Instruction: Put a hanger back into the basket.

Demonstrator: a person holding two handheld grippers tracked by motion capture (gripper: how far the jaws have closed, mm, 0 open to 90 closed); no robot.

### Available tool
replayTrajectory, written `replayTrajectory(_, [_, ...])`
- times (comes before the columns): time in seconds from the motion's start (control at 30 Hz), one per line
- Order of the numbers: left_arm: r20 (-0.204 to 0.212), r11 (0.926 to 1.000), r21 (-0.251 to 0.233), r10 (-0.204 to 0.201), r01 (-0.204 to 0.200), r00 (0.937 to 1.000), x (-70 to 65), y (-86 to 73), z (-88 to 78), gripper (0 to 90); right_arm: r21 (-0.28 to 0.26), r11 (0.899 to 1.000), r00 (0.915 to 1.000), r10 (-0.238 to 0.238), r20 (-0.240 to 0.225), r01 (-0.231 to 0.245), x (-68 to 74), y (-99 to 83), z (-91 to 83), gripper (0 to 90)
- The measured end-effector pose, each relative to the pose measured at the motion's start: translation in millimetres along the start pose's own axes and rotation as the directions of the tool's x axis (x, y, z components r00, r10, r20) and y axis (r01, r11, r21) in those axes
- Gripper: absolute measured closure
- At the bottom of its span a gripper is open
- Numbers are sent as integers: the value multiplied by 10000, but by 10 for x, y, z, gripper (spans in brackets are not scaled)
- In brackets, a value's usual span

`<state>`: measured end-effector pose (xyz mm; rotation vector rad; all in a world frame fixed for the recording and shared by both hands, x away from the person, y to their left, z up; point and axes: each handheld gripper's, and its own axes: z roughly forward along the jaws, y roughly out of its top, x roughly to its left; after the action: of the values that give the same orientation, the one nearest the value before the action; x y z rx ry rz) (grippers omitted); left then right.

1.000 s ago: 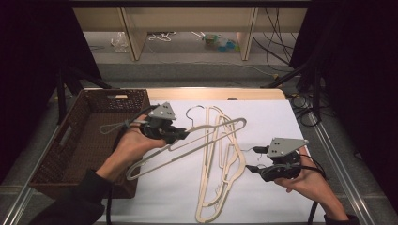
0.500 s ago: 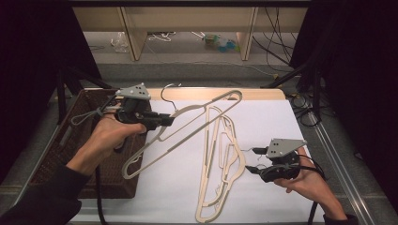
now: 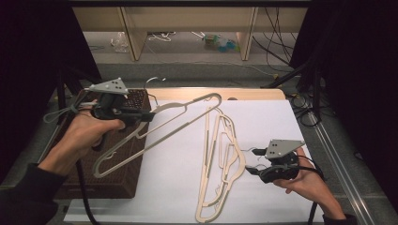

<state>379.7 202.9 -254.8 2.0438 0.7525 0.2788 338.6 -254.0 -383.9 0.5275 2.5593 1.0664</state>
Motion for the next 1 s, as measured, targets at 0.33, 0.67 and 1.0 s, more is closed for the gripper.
replayTrajectory(0.33, [-1005, 9941, -603, -963, 906, 9903, 401, -286, -427, 860, -29, 9998, 9998, 195, 95, -195, 1, -23, 29, 334])
replayTrajectory(0.67, [-1660, 9844, -1032, -1585, 1427, 9733, 790, -622, -771, 860, -147, 9977, 9977, 661, 126, -659, -5, -81, 75, 320])
replayTrajectory(1.0, [-2426, 9814, -815, -1887, 1739, 9516, 1160, -841, -906, 860, -12, 9977, 9977, 671, 2, -671, 21, -91, 124, 320])
